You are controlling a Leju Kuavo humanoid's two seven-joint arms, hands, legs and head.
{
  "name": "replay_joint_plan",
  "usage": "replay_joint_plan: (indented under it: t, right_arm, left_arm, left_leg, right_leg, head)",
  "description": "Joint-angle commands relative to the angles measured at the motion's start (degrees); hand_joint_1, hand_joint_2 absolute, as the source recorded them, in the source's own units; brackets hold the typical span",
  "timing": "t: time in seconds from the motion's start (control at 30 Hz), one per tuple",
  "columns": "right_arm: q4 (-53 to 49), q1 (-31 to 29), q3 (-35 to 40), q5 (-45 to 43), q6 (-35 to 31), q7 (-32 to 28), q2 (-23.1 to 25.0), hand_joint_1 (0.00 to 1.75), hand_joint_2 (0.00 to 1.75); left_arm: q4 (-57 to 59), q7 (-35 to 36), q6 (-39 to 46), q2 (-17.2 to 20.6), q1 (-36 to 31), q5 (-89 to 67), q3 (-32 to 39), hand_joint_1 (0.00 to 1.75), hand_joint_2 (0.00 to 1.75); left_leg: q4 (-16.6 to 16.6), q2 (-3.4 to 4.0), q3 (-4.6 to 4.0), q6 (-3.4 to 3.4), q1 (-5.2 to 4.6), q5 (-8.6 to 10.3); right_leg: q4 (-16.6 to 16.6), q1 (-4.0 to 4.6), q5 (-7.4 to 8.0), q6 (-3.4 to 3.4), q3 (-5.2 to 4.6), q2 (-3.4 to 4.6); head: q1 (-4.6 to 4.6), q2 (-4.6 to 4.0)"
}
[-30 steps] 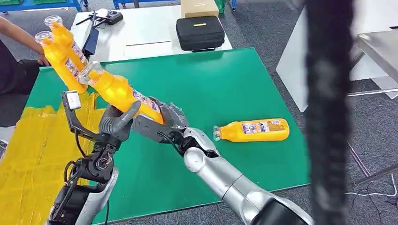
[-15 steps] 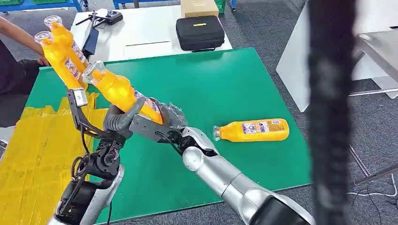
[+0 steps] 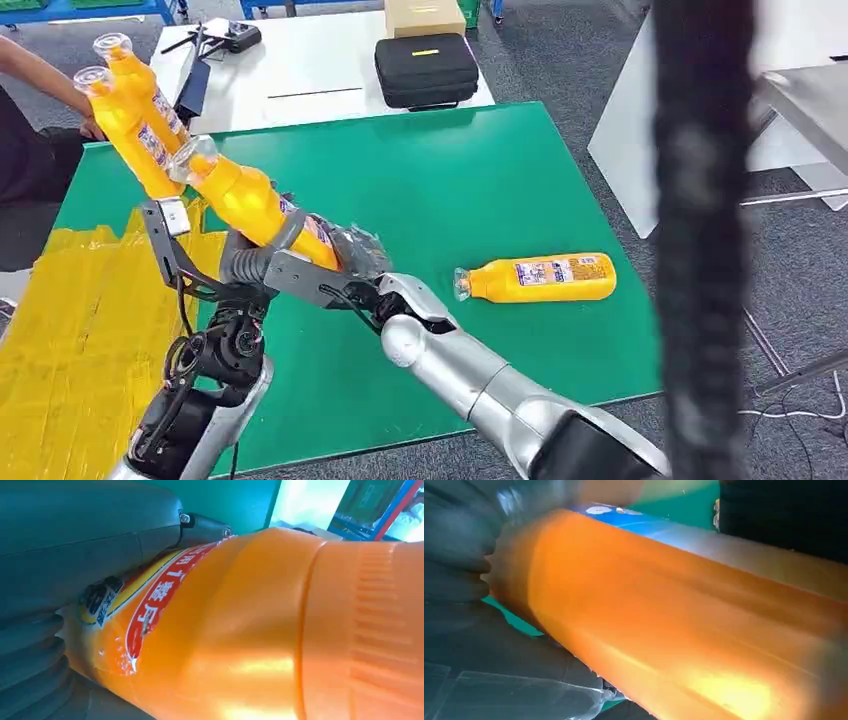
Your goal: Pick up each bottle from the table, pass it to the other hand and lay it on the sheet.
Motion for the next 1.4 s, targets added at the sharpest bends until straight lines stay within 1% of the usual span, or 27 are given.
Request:
replay_joint_plan:
  t: [0.03, 0.17, 0.2, 0.27, 0.3, 0.33, 0.43, 0.5, 0.53, 0.57, 0.6, 0.7, 0.77, 0.8, 0.87, 0.9, 0.93, 1.0, 1.03, 1.07, 1.1, 1.17, 1.2, 1.23, 1.3, 1.33, 1.4]
  right_arm:
    - [3.4, -0.6, 9.6, 0.3, 1.5, -1.1, 1.3, 1.75, 1.75]
    - [3.8, -0.8, 9.7, 0.2, 0.8, -0.7, 1.2, 1.75, 1.75]
    - [4.0, -0.9, 9.6, 0.2, 0.2, -0.7, 1.0, 1.75, 1.75]
    - [4.6, -1.4, 9.3, -0.4, 0.4, -0.3, 1.1, 1.75, 1.75]
    - [4.8, -1.4, 8.0, -2.1, 0.6, -0.7, 1.2, 0.0, 1.75]
    - [5.5, -1.9, 7.7, -2.3, 0.8, -0.3, 0.9, 0.0, 0.0]
    - [7.1, -2.8, 6.5, -1.4, -0.6, -0.2, -0.9, 0.0, 0.0]
    - [8.2, -3.5, 6.0, 0.0, 0.7, 0.6, -2.5, 0.0, 0.0]
    - [7.7, -3.3, 5.1, 0.3, 0.6, 0.3, -3.2, 0.0, 0.0]
    - [6.7, -3.1, 4.6, 1.1, 0.9, 0.0, -4.2, 0.0, 0.0]
    - [5.0, -2.6, 3.7, 3.2, 1.1, 0.0, -5.3, 0.0, 0.0]
    - [1.6, -1.7, 2.7, 7.2, 3.5, 0.6, -7.3, 0.0, 0.0]
    - [-0.9, -0.6, 1.5, 8.4, 3.1, -1.0, -8.4, 0.0, 0.0]
    - [-3.4, 0.4, 0.6, 9.8, 2.3, -1.8, -9.5, 0.0, 0.0]
    - [-10.1, 2.6, -1.6, 11.2, 0.8, -3.9, -12.2, 0.0, 0.0]
    - [-14.2, 4.1, -2.8, 11.6, 0.4, -4.4, -13.9, 0.0, 0.0]
    - [-19.7, 6.0, -4.6, 11.7, 0.2, -4.6, -16.5, 0.0, 0.0]
    - [-28.1, 9.1, -7.8, 11.2, 0.5, -5.3, -21.2, 0.0, 0.0]
    - [-31.0, 10.1, -9.0, 11.2, 0.6, -5.7, -22.9, 0.0, 0.0]
    - [-34.7, 11.6, -11.2, 11.8, -0.9, -6.2, -25.0, 0.0, 0.0]
    - [-36.4, 12.3, -12.5, 11.7, -0.2, -6.6, -25.8, 0.0, 0.0]
    - [-39.8, 14.4, -15.5, 13.0, -2.1, -8.4, -27.3, 0.0, 0.0]
    - [-40.7, 15.0, -16.4, 13.0, -2.0, -8.8, -28.0, 0.0, 1.75]
    - [-41.9, 16.0, -17.7, 11.7, -1.4, -9.6, -28.5, 0.0, 1.75]
    - [-42.8, 17.3, -19.1, 12.7, -1.8, -10.1, -30.3, 0.0, 1.75]
    - [-43.4, 18.3, -19.8, 11.6, -1.4, -10.4, -31.5, 0.0, 1.75]
    - [-43.4, 19.1, -20.2, 11.2, -1.5, -11.1, -32.7, 0.0, 1.75]
  left_arm:
    - [2.2, 0.5, -0.6, -2.1, -4.8, -0.2, -4.9, 1.75, 1.75]
    - [1.5, -0.2, -0.5, -2.1, -4.4, -0.1, -4.4, 1.75, 1.75]
    - [1.0, -0.3, -0.6, -1.9, -4.3, -0.1, -4.1, 1.75, 1.75]
    - [0.7, -0.4, -0.6, -1.8, -4.4, 0.1, -3.6, 1.75, 1.75]
    - [0.5, -0.9, -0.7, -1.5, -4.7, 0.1, -2.8, 1.75, 1.75]
    - [0.3, -2.2, -0.5, -0.8, -4.9, -0.7, -2.0, 1.75, 1.75]
    - [-0.7, -6.7, 0.2, 3.3, -6.5, -5.6, 2.7, 1.75, 1.75]
    - [0.5, -7.2, -0.7, 6.2, -8.3, -10.9, 7.5, 1.75, 1.75]
    - [2.0, -7.9, 0.2, 7.7, -9.7, -15.7, 8.7, 1.75, 1.75]
    - [3.6, -8.1, 0.6, 8.4, -10.9, -19.4, 10.2, 1.75, 1.75]
    - [6.4, -10.3, 3.7, 9.8, -12.5, -30.5, 10.7, 1.75, 1.75]
    - [11.6, -11.6, 5.8, 10.1, -13.9, -41.7, 13.5, 1.75, 1.75]
    - [14.0, -11.2, 8.9, 10.5, -14.2, -48.9, 14.0, 1.75, 1.75]
    - [16.0, -11.0, 11.7, 11.1, -14.0, -57.0, 15.0, 1.75, 1.75]
    - [18.8, -10.1, 11.9, 11.0, -12.7, -71.5, 19.1, 1.75, 1.75]
    - [21.7, -7.8, 11.8, 11.9, -12.3, -78.3, 19.1, 1.75, 1.75]
    - [24.8, -5.6, 11.3, 13.2, -11.7, -83.3, 17.7, 1.75, 1.75]
    - [28.8, -1.5, 9.0, 14.5, -9.2, -91.2, 15.5, 1.75, 1.75]
    - [30.7, 0.2, 9.1, 15.0, -8.2, -94.9, 14.5, 1.75, 1.75]
    - [33.4, 1.8, 6.9, 15.6, -6.8, -97.8, 13.2, 1.75, 1.75]
    - [35.4, 1.6, 6.9, 15.6, -6.5, -98.5, 12.6, 1.75, 1.75]
    - [39.4, 3.0, 3.7, 16.5, -5.8, -101.7, 10.0, 1.75, 1.75]
    - [40.3, 3.2, 4.5, 16.7, -5.4, -101.7, 9.7, 1.75, 1.75]
    - [43.1, 3.1, 2.3, 17.0, -5.5, -101.9, 8.6, 1.75, 1.75]
    - [45.9, 3.5, 1.6, 17.0, -4.8, -101.8, 7.7, 1.75, 1.75]
    - [48.4, 3.5, -1.3, 16.6, -5.2, -101.4, 6.7, 1.75, 1.75]
    - [49.2, 3.7, -1.2, 16.3, -5.0, -101.4, 6.2, 1.75, 1.75]
  left_leg:
    - [0.1, -0.07, 0.21, -0.18, 0.1, -0.18]
    - [0.0, -0.08, 0.11, -0.12, 0.06, -0.09]
    - [0.2, -0.09, 0.42, -0.3, 0.14, -0.36]
    - [0.0, -0.06, 0.14, -0.14, 0.07, -0.11]
    - [0.0, -0.05, 0.06, -0.1, 0.05, -0.05]
    - [0.1, -0.07, 0.21, -0.2, 0.11, -0.19]
    - [0.1, -0.04, 0.09, -0.16, 0.08, -0.1]
    - [0.1, 0.01, 0.11, -0.17, 0.08, -0.1]
    - [0.2, 0.03, 0.25, -0.28, 0.14, -0.22]
    - [0.1, 0.03, 0.17, -0.21, 0.11, -0.11]
    - [0.1, -0.03, 0.11, -0.17, 0.1, -0.04]
    - [0.1, -0.03, 0.25, -0.29, 0.11, -0.05]
    - [0.0, -0.05, 0.16, -0.21, 0.09, 0.04]
    - [0.0, -0.06, 0.24, -0.27, 0.1, 0.0]
    - [0.0, -0.05, 0.35, -0.3, 0.13, -0.04]
    - [0.0, -0.01, 0.23, -0.24, 0.09, 0.02]
    - [0.0, 0.04, 0.38, -0.29, 0.1, -0.05]
    - [-0.1, -0.15, 0.26, -0.2, 0.03, 0.07]
    - [-0.1, -0.23, 0.44, -0.25, 0.02, 0.0]
    - [-0.1, -0.18, 0.36, -0.2, -0.03, 0.05]
    - [-0.2, -0.2, 0.56, -0.24, -0.04, -0.02]
    - [-0.1, -0.19, 0.37, -0.19, -0.09, 0.01]
    - [0.0, -0.17, 0.67, -0.34, -0.01, -0.22]
    - [-0.1, -0.14, 0.3, -0.2, -0.08, -0.02]
    - [-0.1, -0.19, 0.28, -0.2, -0.08, -0.03]
    - [0.0, -0.17, 0.36, -0.24, -0.05, -0.1]
    - [-0.1, -0.18, 0.21, -0.15, -0.09, -0.02]
  right_leg:
    - [0.0, 0.1, -0.2, -0.02, 0.27, -0.19]
    - [0.0, 0.06, -0.11, -0.01, 0.16, -0.15]
    - [0.1, 0.15, -0.39, -0.03, 0.5, -0.29]
    - [0.0, 0.08, -0.13, -0.01, 0.19, -0.15]
    - [0.0, 0.05, -0.07, -0.01, 0.1, -0.12]
    - [0.1, 0.11, -0.21, -0.02, 0.28, -0.2]
    - [0.1, 0.08, -0.12, -0.02, 0.13, -0.14]
    - [0.1, 0.08, -0.1, -0.03, 0.13, -0.1]
    - [0.1, 0.15, -0.21, -0.05, 0.29, -0.13]
    - [0.1, 0.11, -0.12, -0.05, 0.18, -0.12]
    - [0.0, 0.1, -0.07, -0.05, 0.15, -0.16]
    - [0.1, 0.1, -0.12, -0.06, 0.27, -0.18]
    - [0.0, 0.04, -0.06, -0.05, 0.17, -0.17]
    - [0.0, 0.05, -0.11, -0.05, 0.26, -0.2]
    - [0.0, 0.08, -0.14, -0.04, 0.39, -0.17]
    - [0.0, 0.05, -0.07, -0.03, 0.25, -0.09]
    - [0.0, 0.06, -0.14, -0.03, 0.39, -0.09]
    - [0.0, 0.0, -0.09, -0.01, 0.29, -0.22]
    - [0.0, 0.0, -0.19, -0.01, 0.49, -0.34]
    - [-0.1, -0.04, -0.11, -0.01, 0.38, -0.23]
    - [-0.1, -0.04, -0.19, 0.0, 0.6, -0.29]
    - [0.0, -0.09, -0.15, 0.0, 0.4, -0.25]
    - [0.0, 0.0, -0.36, 0.0, 0.74, -0.34]
    - [0.0, -0.09, -0.15, -0.01, 0.32, -0.21]
    - [0.0, -0.1, -0.16, -0.02, 0.33, -0.25]
    - [0.0, -0.06, -0.21, -0.03, 0.42, -0.27]
    - [0.0, -0.14, -0.12, -0.01, 0.24, -0.23]
  head:
    - [0.02, 0.0]
    - [0.0, 0.0]
    - [-0.02, 0.0]
    - [-0.02, 0.0]
    - [-0.02, 0.0]
    - [0.0, 0.0]
    - [0.0, 0.0]
    - [-0.02, 0.0]
    - [0.02, 0.0]
    - [-0.04, 0.0]
    - [0.04, 0.0]
    - [-0.04, 0.0]
    - [-0.02, 0.0]
    - [0.0, 0.0]
    - [0.0, 0.0]
    - [0.0, 0.0]
    - [0.0, 0.0]
    - [0.02, 0.0]
    - [0.02, 0.0]
    - [0.02, 0.0]
    - [0.0, 0.0]
    - [0.0, 0.0]
    - [0.04, 0.0]
    - [-0.02, 0.0]
    - [0.0, 0.0]
    - [0.0, 0.0]
    - [0.0, 0.0]
